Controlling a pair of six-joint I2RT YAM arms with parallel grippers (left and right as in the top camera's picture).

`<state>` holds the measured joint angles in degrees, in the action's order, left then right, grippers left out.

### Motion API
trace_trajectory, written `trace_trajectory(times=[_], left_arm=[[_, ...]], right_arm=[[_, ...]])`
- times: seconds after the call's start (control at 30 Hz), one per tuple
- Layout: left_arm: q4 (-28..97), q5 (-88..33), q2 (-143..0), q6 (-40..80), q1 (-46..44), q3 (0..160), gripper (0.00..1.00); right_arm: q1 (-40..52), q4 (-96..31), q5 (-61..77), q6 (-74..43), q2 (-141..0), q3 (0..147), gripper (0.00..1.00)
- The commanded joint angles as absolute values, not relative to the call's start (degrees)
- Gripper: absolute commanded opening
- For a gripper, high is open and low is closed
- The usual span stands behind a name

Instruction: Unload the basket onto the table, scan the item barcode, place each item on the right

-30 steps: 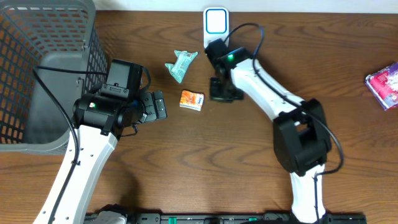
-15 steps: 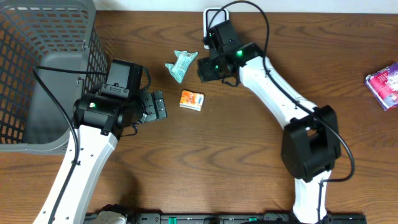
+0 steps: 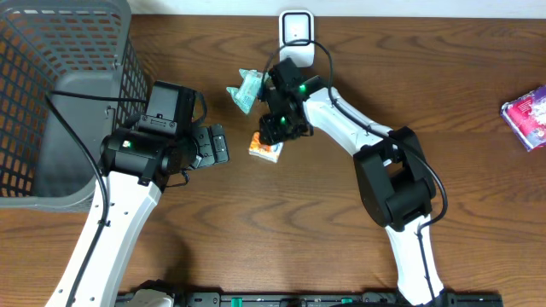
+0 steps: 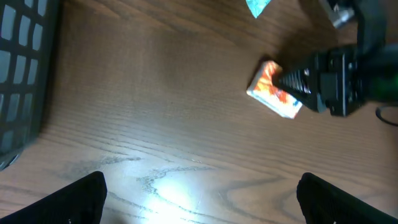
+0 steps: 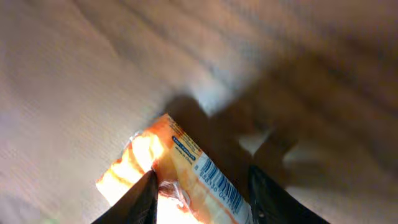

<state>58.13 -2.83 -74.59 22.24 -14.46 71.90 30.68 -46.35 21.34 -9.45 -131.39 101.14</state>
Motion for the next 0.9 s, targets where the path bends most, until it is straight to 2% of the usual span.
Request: trace_trajectory(times=[0.0, 0.07, 0.17, 0.2, 0.3, 0.33, 0.53, 0.7, 0.87], left_arm=[[58.2, -2.5, -74.7, 21.7, -14.4, 71.8, 0.98], [58.2, -2.5, -74.7, 21.7, -14.4, 71.9, 0.98], [58.2, -2.5, -74.7, 21.7, -14.4, 71.8, 0.98], [58.2, -2.5, -74.7, 21.7, -14.4, 71.8, 0.98], [58.2, -2.5, -74.7, 21.7, -14.4, 71.8, 0.98], [58.2, -2.5, -74.7, 21.7, -14.4, 71.9, 0.98], [58.2, -2.5, -74.7, 21.7, -14.4, 71.8, 0.98], [58.2, -2.5, -74.7, 21.7, -14.4, 71.8, 0.98], [58.2, -2.5, -74.7, 21.7, -14.4, 71.8, 0.98]], right_arm=[[30.7, -53.8, 22.0, -9.2, -127.3, 101.2, 0.37], [30.8, -58.6, 22.0, -10.4, -125.6, 101.2, 0.34], [30.9, -63.1, 19.7, -13.2, -122.9, 101.2, 0.43], [30.9, -63.2, 18.5, -13.2, -122.3, 101.2, 0.47], [30.9, -62.4, 13.8, -11.8, -121.5, 101.2, 0.70], [30.9, -62.4, 13.8, -9.1, -121.5, 101.2, 0.74], [31.5, -62.2, 13.6, -3.2, -122.0, 100.5, 0.75], [33.1, -58.4, 13.8, -3.1, -122.0, 96.6, 0.73], [34.1, -52.6, 14.4, -3.4, -122.0, 89.8, 0.77]])
